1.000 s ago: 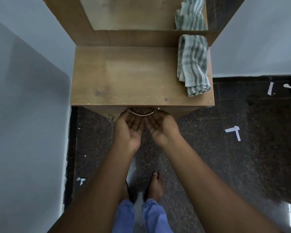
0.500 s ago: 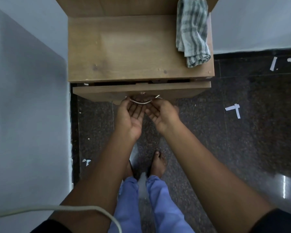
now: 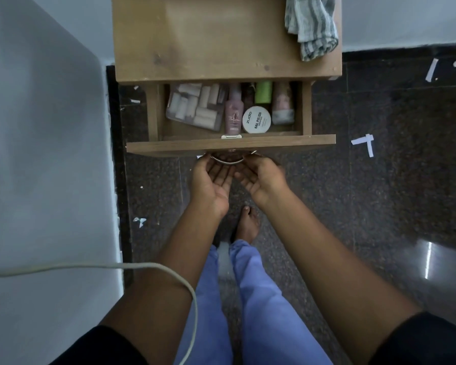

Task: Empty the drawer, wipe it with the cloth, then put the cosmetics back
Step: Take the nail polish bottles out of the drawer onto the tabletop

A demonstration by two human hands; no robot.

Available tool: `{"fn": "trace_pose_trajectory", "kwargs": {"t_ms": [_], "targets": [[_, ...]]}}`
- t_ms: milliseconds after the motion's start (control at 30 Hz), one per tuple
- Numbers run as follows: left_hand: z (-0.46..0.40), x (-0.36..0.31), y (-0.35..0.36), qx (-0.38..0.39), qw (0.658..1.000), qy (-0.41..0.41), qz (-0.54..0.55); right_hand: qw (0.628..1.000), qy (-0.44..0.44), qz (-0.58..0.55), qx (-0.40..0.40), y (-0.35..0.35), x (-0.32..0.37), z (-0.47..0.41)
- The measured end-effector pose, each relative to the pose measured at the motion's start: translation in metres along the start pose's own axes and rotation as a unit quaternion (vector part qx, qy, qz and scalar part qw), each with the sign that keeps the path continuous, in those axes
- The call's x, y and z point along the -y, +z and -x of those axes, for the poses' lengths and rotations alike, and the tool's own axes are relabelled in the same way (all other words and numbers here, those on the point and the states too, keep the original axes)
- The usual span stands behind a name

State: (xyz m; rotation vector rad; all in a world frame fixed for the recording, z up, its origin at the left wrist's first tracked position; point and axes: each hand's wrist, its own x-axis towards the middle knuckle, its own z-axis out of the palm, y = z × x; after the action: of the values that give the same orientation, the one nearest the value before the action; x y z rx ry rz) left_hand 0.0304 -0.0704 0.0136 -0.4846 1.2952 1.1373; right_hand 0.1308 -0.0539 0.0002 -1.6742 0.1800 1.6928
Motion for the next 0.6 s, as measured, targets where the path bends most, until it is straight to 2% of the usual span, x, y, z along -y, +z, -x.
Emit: {"fn": "trace_pose_trajectory", "kwargs": {"t_ms": [600], "targets": [[0.039,0.03,-0.054,-0.044,0.998,-0.04,-0.021,0.996,0.032,0.038,-0.074,-0.037,-0.044,0.04]]}}
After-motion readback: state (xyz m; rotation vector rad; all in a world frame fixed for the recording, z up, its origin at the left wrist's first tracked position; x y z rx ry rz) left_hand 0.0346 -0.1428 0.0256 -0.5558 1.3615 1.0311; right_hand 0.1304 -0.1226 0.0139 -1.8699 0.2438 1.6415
